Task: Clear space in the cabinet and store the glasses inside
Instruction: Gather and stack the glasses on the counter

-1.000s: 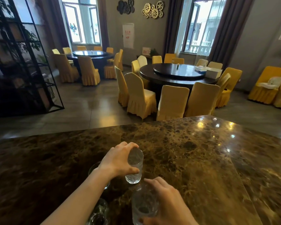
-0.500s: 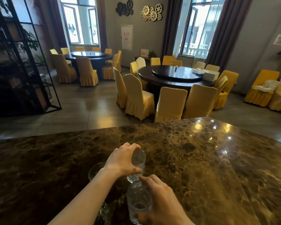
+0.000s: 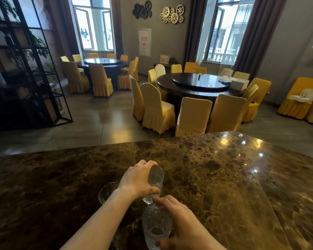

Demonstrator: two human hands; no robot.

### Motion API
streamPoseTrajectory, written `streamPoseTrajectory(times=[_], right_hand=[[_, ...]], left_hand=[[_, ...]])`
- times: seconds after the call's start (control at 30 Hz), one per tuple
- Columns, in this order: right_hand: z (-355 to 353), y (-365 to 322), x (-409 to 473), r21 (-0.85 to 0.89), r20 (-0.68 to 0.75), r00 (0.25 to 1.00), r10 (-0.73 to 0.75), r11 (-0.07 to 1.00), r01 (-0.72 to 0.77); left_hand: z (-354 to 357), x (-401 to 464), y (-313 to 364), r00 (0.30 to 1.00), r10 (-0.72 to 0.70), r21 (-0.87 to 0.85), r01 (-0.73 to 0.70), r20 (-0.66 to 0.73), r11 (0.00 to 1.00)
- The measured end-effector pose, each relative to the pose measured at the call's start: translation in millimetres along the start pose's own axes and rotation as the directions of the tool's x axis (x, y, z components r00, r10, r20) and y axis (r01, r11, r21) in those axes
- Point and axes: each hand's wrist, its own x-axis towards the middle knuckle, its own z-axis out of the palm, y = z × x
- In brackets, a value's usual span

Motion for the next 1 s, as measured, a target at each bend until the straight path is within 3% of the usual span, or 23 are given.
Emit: streamPoseTrajectory(times=[0.53,0.6,0.73,0.83,1.0], right_hand=[[2.6,14.2,-3.7,0.082,-0.015,0.998,-0.062,0.995,0.063],[-1.7,16.0,-9.8,0.081,-0.035,0.997,-0.075,0.994,0.078],[-23.0,14.2,-19.4,-0.048,-0.192,0.979,-0.076,0.997,0.069],[-39.2,0.6,-12.8,-0.111,-0.316,0.939,-0.136,0.988,0.105],[-28.4,-50.3,32.8,-0.269,-0.269,0.935,-0.231,0.95,0.158]], left_hand=[[-8.1,-13.0,1.2,0.996,-0.023,-0.081,0.03,0.086,0.996],[-18.9,-27.5,0.0,0.999,-0.029,-0.091,0.033,0.042,0.995],[-45.8,-80.7,-19.4,0.989,-0.088,-0.16,0.068,-0.121,0.985],[-64.1,-129.0,-37.4,0.975,-0.179,-0.19,0.152,-0.135,0.97],[-68.5,-184.5,-38.5,0.964,-0.259,-0.142,0.249,-0.057,0.958]])
